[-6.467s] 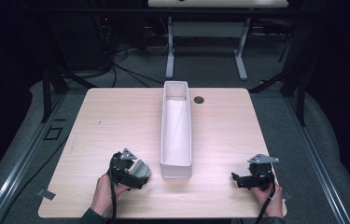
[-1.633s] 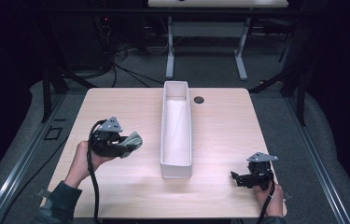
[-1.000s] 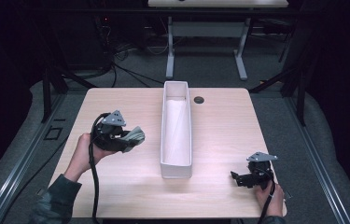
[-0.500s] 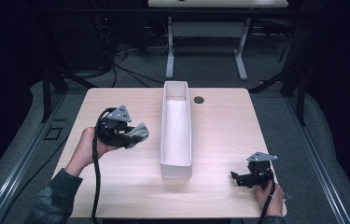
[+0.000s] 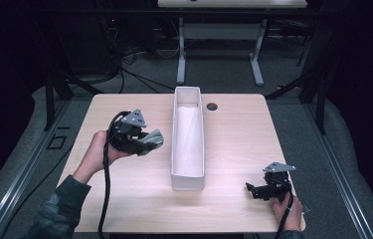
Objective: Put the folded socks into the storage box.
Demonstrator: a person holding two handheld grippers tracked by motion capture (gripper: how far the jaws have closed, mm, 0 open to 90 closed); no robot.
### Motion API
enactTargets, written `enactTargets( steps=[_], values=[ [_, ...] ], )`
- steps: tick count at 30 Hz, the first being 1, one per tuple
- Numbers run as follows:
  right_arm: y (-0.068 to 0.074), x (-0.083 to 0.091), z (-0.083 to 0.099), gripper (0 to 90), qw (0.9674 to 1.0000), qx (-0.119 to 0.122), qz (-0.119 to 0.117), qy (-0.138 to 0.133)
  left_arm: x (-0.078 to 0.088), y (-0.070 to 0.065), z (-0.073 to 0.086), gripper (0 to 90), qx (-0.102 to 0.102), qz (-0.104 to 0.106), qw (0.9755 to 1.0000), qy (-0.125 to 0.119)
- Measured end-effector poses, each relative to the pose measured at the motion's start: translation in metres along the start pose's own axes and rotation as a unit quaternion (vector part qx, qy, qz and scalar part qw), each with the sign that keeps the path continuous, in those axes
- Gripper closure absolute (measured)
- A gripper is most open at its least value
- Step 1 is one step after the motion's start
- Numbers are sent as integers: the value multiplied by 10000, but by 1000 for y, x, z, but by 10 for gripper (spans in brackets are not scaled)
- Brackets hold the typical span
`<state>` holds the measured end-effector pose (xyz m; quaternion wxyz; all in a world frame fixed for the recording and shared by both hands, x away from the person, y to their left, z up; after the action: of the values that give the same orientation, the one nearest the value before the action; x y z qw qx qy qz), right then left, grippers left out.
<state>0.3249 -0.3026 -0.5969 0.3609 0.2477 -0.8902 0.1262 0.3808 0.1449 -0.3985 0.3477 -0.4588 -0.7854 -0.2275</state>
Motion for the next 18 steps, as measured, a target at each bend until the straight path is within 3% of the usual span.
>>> enactTargets(
  steps=[18],
  values=[
    [0,0,0,0,10000,18,-17,-1,-18,-9,-24,623,-351,228,9989,201]
  ],
)
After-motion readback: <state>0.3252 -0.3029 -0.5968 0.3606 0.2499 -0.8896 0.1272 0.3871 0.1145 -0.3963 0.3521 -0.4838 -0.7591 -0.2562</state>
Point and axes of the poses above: each handheld gripper's, and its own axes: x roughly backward along the jaws, z roughly out of its underside, y roughly to its left, the point moved 1 cm from there along -x, roughly forward along the jaws, and after that the axes turned 4 degrees about x, right-handed, at the moved point
